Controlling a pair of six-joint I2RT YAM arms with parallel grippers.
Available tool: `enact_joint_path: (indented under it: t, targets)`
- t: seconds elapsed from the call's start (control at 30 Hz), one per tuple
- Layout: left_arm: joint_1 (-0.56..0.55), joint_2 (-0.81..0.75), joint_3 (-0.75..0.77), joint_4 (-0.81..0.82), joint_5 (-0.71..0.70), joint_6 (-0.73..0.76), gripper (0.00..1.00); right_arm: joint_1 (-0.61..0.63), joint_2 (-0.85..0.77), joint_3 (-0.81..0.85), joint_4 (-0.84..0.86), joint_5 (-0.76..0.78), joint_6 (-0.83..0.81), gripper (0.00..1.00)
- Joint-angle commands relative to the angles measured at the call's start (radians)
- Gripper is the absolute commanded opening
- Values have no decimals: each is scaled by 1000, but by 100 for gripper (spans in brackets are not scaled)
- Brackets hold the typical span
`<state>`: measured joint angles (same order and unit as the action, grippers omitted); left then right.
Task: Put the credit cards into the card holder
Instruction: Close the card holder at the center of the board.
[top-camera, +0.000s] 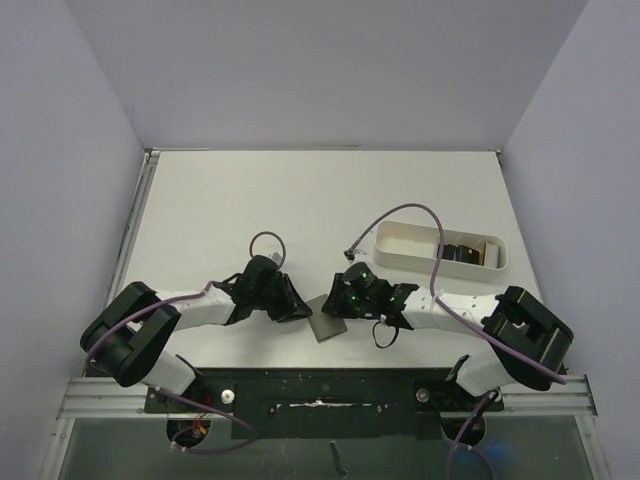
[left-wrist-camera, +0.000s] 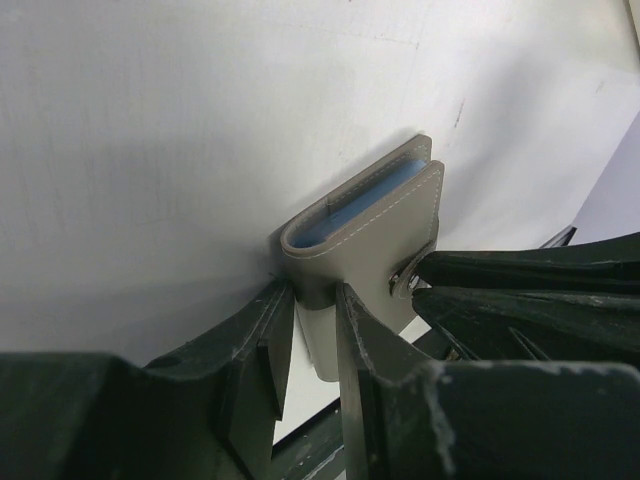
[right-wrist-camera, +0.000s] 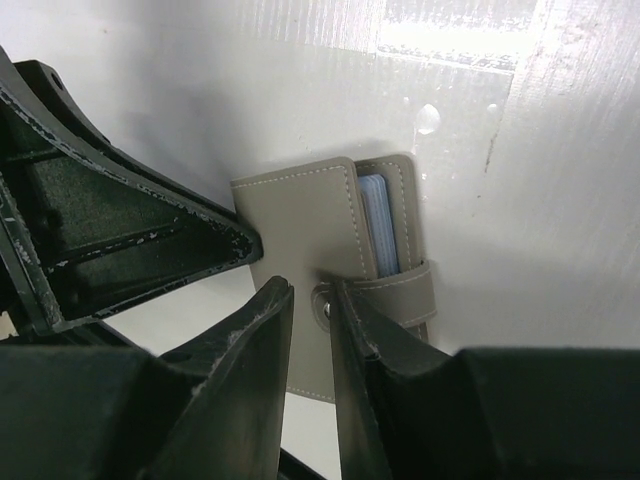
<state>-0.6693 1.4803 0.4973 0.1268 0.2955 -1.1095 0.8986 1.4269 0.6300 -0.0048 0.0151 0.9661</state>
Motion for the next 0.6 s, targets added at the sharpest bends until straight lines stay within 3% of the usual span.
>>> enact_joint_path:
  t: [0.0,0.3,0.57]
  targets:
    - [-15,24,25,-56,-31,39,22,6,17,-5,73,-6,20,23]
    - [-17,-77,92,-132,-19,44,29,-2,-54,12,-16,42,0,23]
    - [-14,-63,121,-29,23,54,21,1,-138,-28,-67,74,19,24]
